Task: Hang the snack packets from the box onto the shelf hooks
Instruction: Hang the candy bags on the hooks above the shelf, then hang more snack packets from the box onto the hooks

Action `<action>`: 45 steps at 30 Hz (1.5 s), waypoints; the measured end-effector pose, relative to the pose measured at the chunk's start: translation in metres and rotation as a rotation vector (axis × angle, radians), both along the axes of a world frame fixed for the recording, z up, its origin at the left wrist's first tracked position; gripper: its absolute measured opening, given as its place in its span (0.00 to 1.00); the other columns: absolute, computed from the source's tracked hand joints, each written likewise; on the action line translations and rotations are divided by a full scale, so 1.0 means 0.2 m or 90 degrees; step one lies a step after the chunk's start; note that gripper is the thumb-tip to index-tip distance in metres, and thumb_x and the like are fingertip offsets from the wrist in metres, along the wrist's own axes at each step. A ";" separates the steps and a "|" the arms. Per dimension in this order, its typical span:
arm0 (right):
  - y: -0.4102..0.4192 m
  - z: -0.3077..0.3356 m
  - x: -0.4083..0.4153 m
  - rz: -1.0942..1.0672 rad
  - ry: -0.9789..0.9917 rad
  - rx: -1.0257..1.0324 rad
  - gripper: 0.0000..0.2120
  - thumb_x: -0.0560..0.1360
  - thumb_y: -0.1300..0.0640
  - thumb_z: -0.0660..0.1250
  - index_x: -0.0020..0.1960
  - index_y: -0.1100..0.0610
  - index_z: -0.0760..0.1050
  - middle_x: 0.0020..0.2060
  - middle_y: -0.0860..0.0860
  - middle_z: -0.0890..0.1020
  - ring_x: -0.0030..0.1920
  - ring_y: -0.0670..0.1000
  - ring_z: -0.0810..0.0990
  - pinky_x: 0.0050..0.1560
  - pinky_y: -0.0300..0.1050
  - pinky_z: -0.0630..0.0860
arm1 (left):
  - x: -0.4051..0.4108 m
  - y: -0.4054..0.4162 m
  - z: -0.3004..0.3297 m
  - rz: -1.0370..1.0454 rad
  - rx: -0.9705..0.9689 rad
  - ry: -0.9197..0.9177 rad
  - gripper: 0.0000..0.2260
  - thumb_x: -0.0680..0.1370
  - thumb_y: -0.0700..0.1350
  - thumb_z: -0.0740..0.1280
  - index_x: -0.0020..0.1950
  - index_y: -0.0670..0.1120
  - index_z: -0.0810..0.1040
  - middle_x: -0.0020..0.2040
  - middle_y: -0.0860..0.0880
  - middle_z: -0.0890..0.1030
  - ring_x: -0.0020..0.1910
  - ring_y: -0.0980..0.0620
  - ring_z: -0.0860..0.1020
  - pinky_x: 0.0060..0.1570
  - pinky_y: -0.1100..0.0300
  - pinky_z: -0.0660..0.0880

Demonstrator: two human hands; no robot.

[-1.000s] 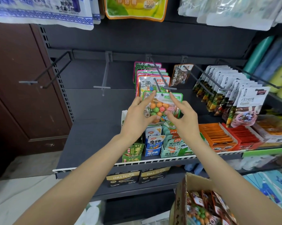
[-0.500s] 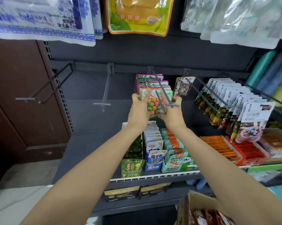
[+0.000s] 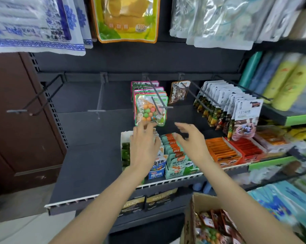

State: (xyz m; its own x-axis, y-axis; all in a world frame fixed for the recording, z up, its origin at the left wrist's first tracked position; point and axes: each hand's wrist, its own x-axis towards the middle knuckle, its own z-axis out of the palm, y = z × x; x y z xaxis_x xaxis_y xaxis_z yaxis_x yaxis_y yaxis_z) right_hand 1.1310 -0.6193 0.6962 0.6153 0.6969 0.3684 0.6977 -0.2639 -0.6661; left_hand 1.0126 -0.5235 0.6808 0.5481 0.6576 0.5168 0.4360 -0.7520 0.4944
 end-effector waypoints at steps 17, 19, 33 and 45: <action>-1.63 -0.89 0.07 0.012 0.075 -0.488 0.15 0.76 0.61 0.63 0.63 0.58 0.75 0.56 0.61 0.79 0.58 0.61 0.76 0.52 0.45 0.67 | 0.09 -1.35 -0.77 -0.289 -0.293 0.397 0.15 0.79 0.47 0.63 0.65 0.45 0.73 0.64 0.45 0.75 0.61 0.47 0.74 0.58 0.56 0.71; -1.71 -0.95 0.05 0.064 0.071 -0.527 0.23 0.77 0.61 0.62 0.71 0.55 0.66 0.65 0.60 0.72 0.65 0.59 0.71 0.59 0.43 0.66 | 0.05 -1.41 -0.81 -0.322 -0.324 0.501 0.22 0.78 0.50 0.65 0.70 0.45 0.68 0.69 0.46 0.71 0.66 0.48 0.71 0.63 0.56 0.70; -1.79 -0.99 0.08 0.080 0.053 -0.427 0.09 0.72 0.57 0.70 0.41 0.54 0.70 0.40 0.53 0.78 0.45 0.57 0.77 0.43 0.50 0.73 | -0.17 -1.53 -0.76 -0.332 -0.158 0.525 0.09 0.79 0.49 0.64 0.54 0.46 0.79 0.48 0.46 0.81 0.50 0.46 0.78 0.45 0.56 0.72; -1.61 -0.52 0.07 0.027 0.241 -0.004 0.11 0.74 0.67 0.67 0.51 0.56 0.69 0.39 0.49 0.76 0.44 0.58 0.79 0.39 0.40 0.75 | -0.17 -1.32 -0.35 0.026 -0.280 0.045 0.09 0.76 0.44 0.68 0.44 0.38 0.82 0.38 0.43 0.82 0.39 0.48 0.79 0.43 0.59 0.74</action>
State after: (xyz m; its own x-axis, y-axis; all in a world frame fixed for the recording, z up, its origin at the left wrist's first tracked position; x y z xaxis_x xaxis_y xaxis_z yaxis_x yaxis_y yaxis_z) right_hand 1.1442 -0.9421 0.5928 0.6775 0.7262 0.1165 0.4135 -0.2451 -0.8769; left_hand 0.9789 -0.7870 0.6118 0.5417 0.8278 0.1459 0.5050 -0.4593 0.7308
